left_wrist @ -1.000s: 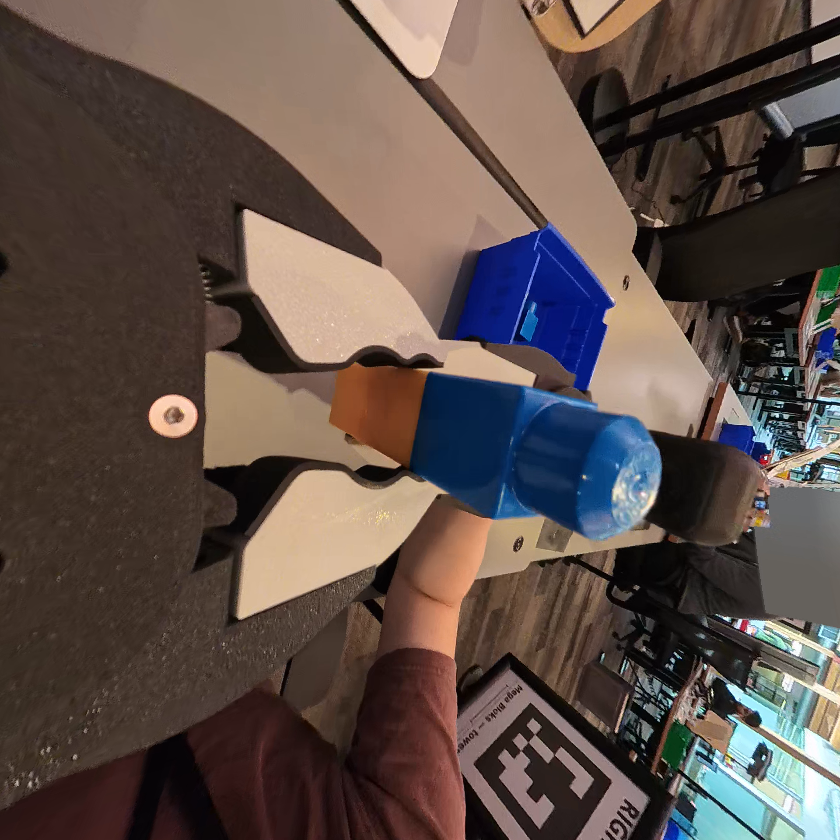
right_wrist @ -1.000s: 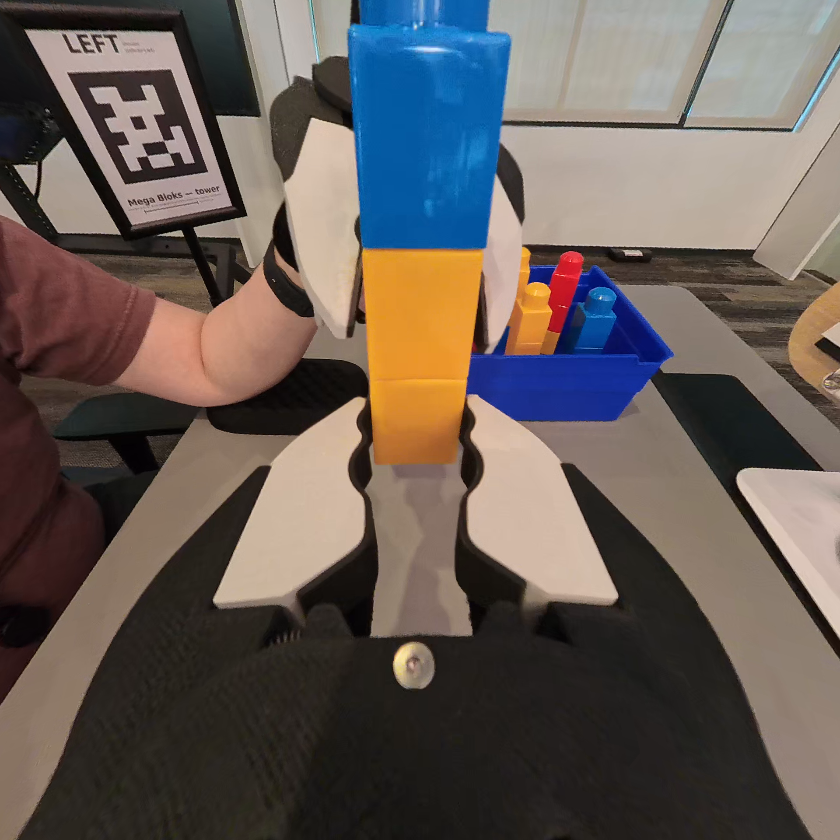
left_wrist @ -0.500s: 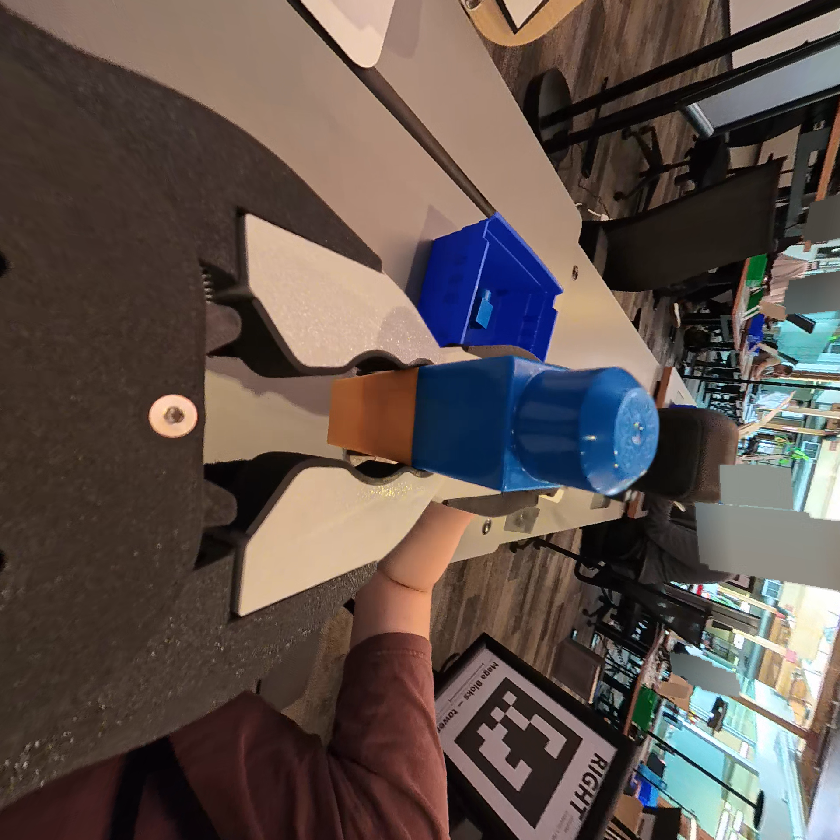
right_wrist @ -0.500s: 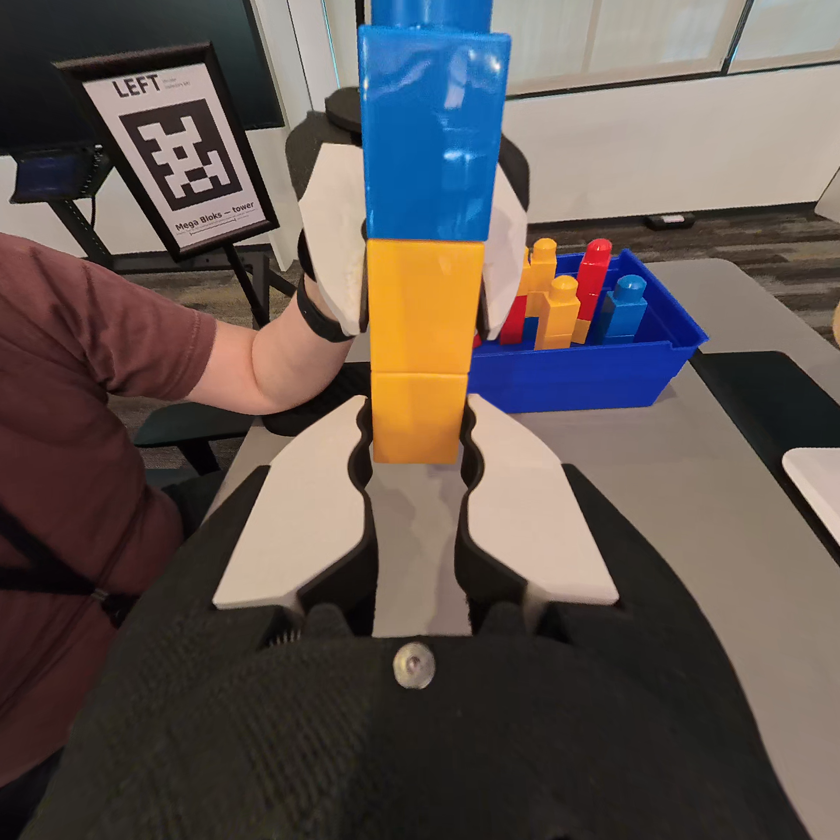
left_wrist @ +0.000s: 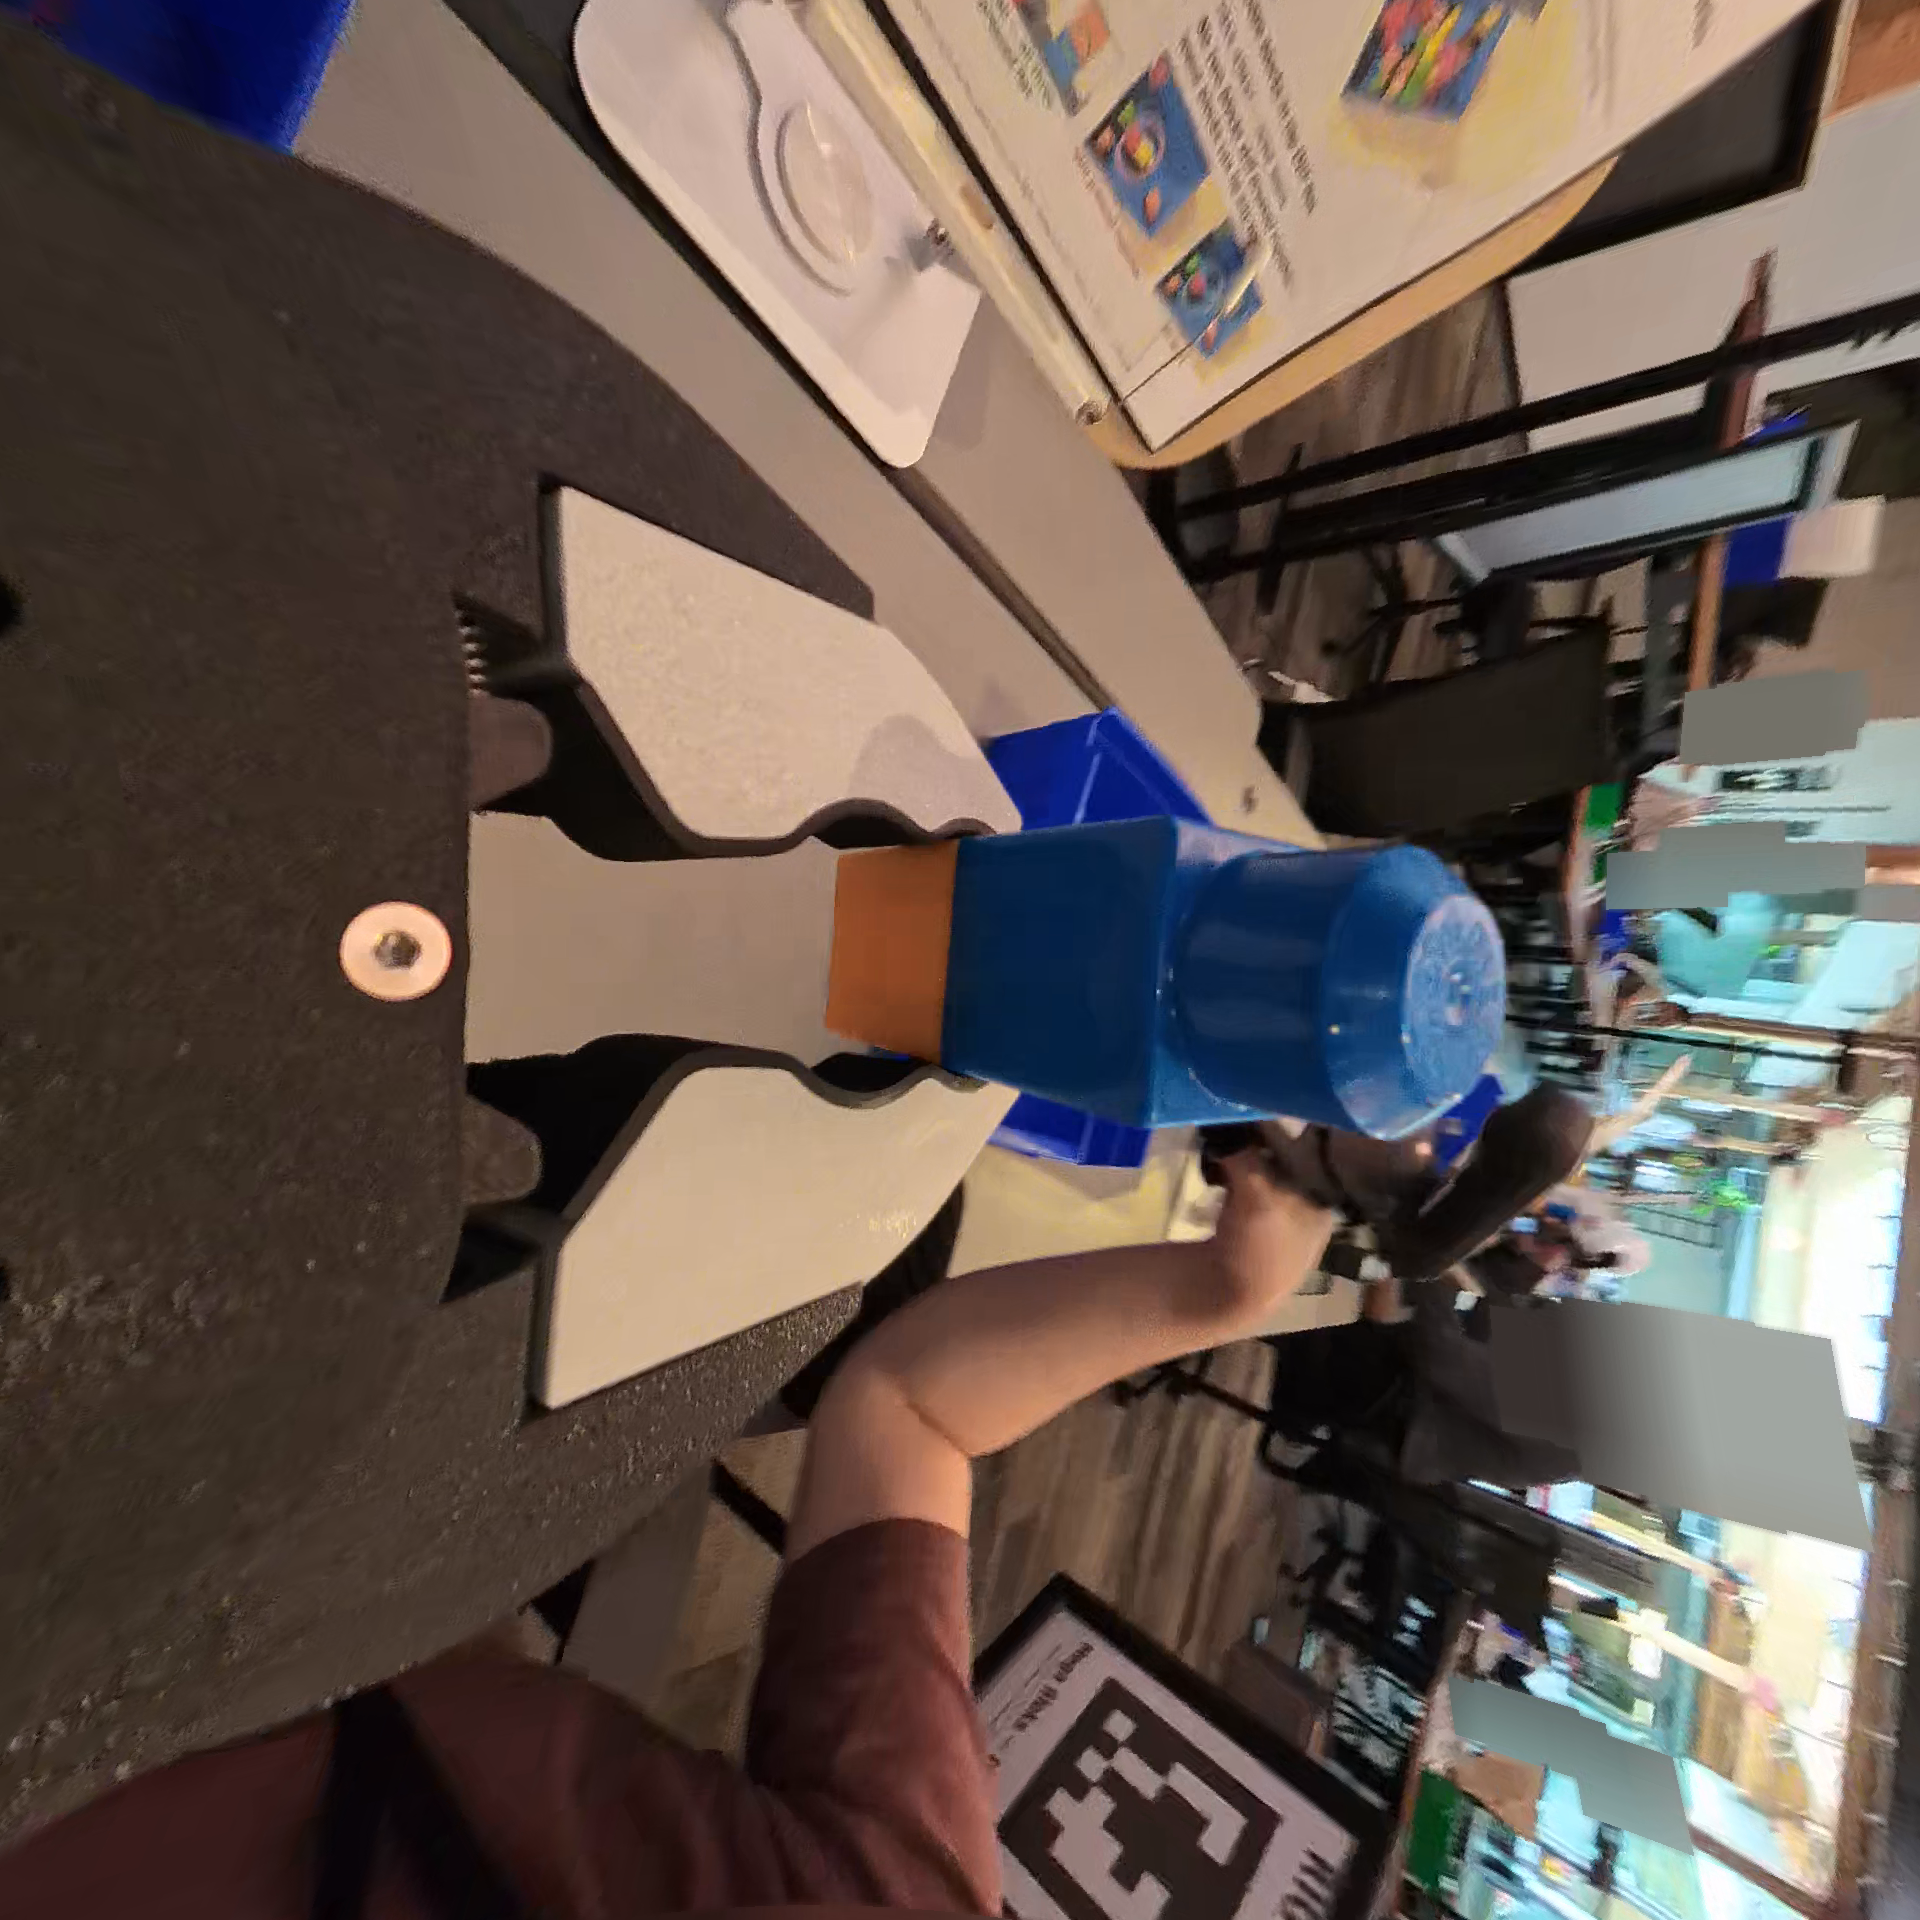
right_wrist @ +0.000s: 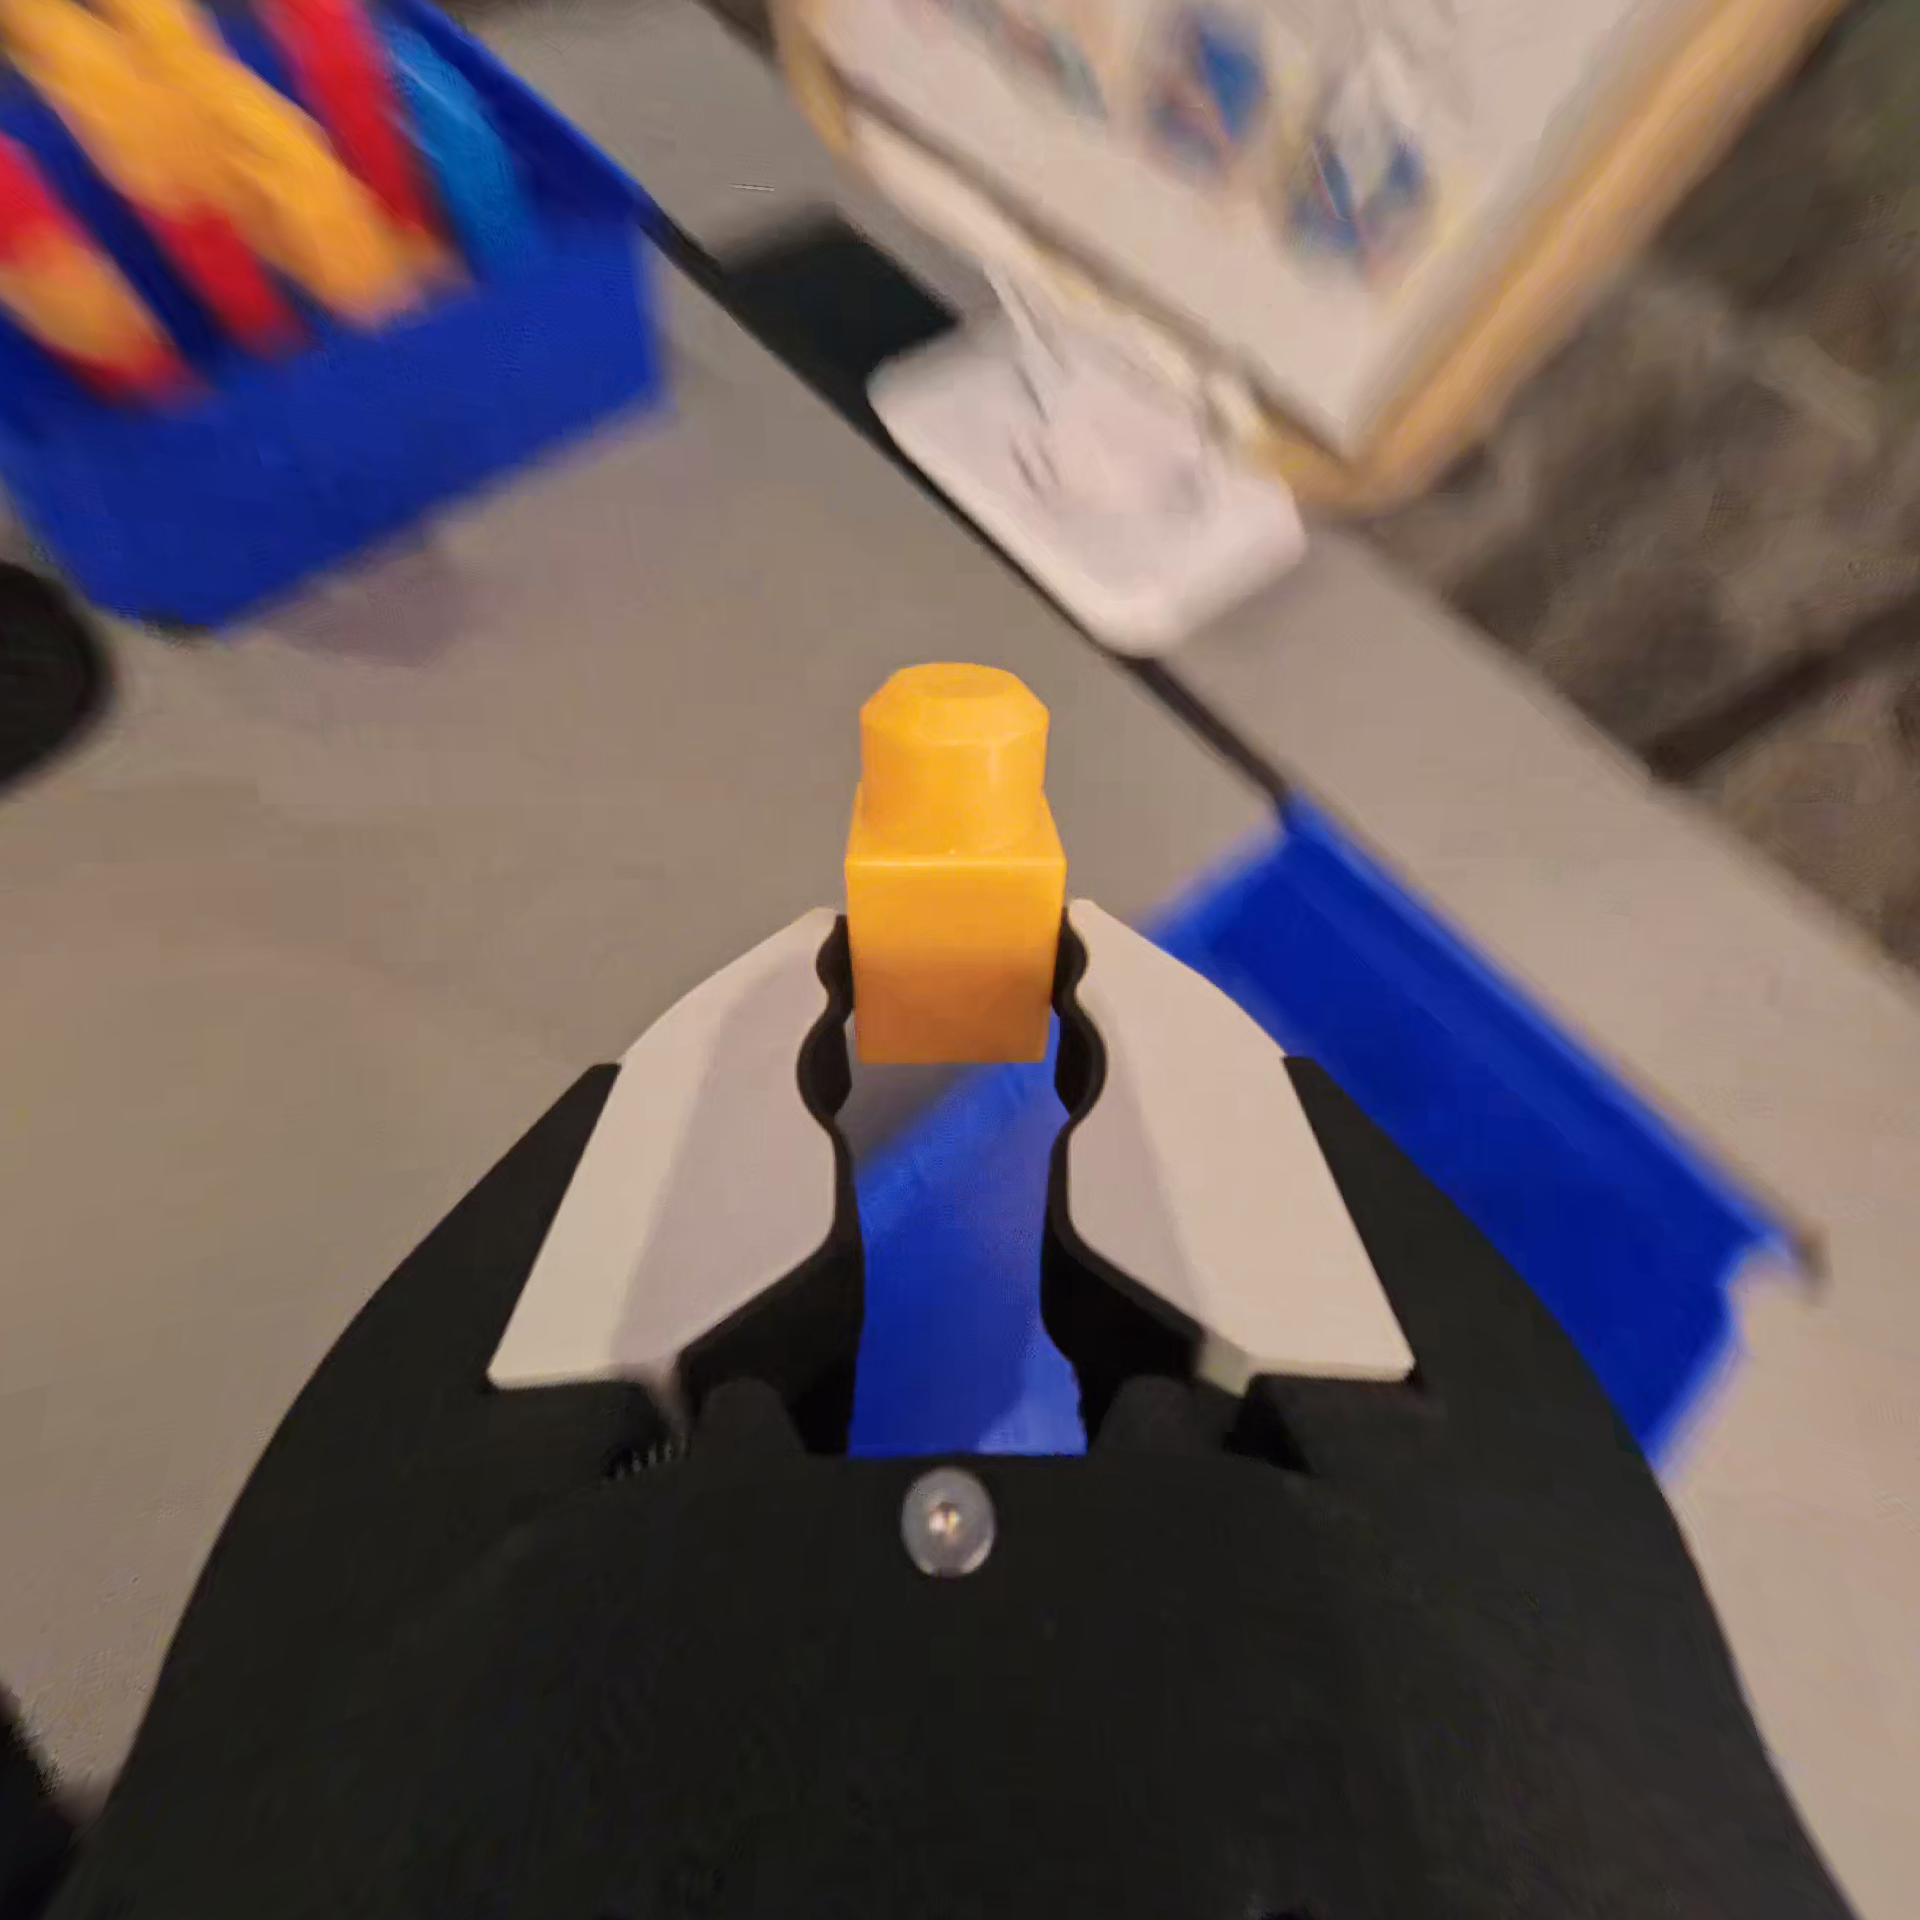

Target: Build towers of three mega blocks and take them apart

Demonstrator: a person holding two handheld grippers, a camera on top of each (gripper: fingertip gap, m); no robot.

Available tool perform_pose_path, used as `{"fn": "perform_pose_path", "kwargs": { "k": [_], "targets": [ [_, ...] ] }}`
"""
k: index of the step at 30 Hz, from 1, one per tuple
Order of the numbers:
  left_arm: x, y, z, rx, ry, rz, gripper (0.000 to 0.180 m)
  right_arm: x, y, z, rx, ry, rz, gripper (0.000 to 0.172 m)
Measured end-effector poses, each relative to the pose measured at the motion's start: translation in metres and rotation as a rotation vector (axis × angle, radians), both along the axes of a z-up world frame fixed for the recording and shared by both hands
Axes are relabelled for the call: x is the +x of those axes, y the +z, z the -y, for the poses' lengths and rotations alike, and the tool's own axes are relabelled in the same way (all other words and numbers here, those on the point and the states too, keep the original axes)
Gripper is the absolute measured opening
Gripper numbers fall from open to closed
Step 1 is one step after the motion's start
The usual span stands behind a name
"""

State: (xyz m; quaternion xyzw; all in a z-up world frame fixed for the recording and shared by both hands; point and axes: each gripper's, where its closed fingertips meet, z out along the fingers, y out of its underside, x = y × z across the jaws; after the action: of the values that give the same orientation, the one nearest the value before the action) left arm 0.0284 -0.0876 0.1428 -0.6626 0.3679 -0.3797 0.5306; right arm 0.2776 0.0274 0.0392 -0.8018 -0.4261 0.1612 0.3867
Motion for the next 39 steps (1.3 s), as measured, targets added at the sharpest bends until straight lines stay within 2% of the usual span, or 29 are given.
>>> {"fn": "perform_pose_path", "kwargs": {
  "k": [3,5,9,11,13,15,16,17,19,21,23,28,29,30,31,34,39],
  "targets": [
    [0.019,-0.020,-0.006,-0.017,0.001,-0.094,0.036,0.063,-0.073,-0.009,-0.301,-0.145,0.186,0.037],
    [0.031,-0.031,-0.007,-0.055,-0.033,-0.126,0.036,0.072,-0.107,-0.014,-0.388,-0.117,0.266,0.038],
    [0.047,-0.052,-0.010,-0.114,-0.062,-0.181,0.036,0.082,-0.149,-0.028,-0.424,-0.114,0.414,0.038],
    [0.053,-0.065,-0.012,-0.129,-0.059,-0.238,0.036,0.085,-0.151,-0.034,-0.407,-0.122,0.419,0.053],
    [0.062,-0.076,-0.013,-0.147,-0.071,-0.280,0.036,0.084,-0.131,-0.041,-0.332,-0.152,0.364,0.054],
    [0.073,-0.089,-0.009,-0.178,-0.113,-0.324,0.036,0.066,-0.084,-0.048,-0.174,-0.146,0.213,0.055],
    [0.077,-0.095,-0.009,-0.184,-0.120,-0.341,0.036,0.044,-0.052,-0.045,-0.071,-0.088,0.094,0.056],
    [0.081,-0.098,-0.010,-0.184,-0.120,-0.349,0.036,0.015,-0.017,-0.034,0.033,0.006,-0.046,0.058],
    [0.088,-0.104,-0.008,-0.206,-0.147,-0.351,0.036,-0.046,0.049,0.011,0.182,0.274,-0.340,0.061],
    [0.092,-0.106,-0.008,-0.223,-0.161,-0.343,0.036,-0.092,0.091,0.060,0.235,0.493,-0.562,0.064],
    [0.093,-0.106,-0.007,-0.229,-0.164,-0.332,0.036,-0.125,0.098,0.087,0.203,0.592,-0.634,0.067],
    [0.095,-0.099,0.000,-0.229,-0.202,-0.304,0.036,-0.171,0.060,0.100,0.058,0.639,-0.546,0.069],
    [0.096,-0.098,0.002,-0.225,-0.208,-0.301,0.036,-0.175,0.054,0.103,0.025,0.668,-0.528,0.062],
    [0.096,-0.099,0.000,-0.220,-0.197,-0.308,0.037,-0.177,0.052,0.106,-0.003,0.697,-0.539,0.042],
    [0.096,-0.099,-0.001,-0.209,-0.193,-0.309,0.037,-0.178,0.055,0.107,-0.024,0.705,-0.568,0.037],
    [0.099,-0.098,-0.006,-0.236,-0.181,-0.258,0.041,-0.174,0.064,0.102,-0.029,0.686,-0.640,0.037],
    [0.111,-0.099,-0.005,-0.276,-0.235,-0.192,0.036,-0.167,0.069,0.095,-0.070,0.667,-0.696,0.036]
  ]
}}
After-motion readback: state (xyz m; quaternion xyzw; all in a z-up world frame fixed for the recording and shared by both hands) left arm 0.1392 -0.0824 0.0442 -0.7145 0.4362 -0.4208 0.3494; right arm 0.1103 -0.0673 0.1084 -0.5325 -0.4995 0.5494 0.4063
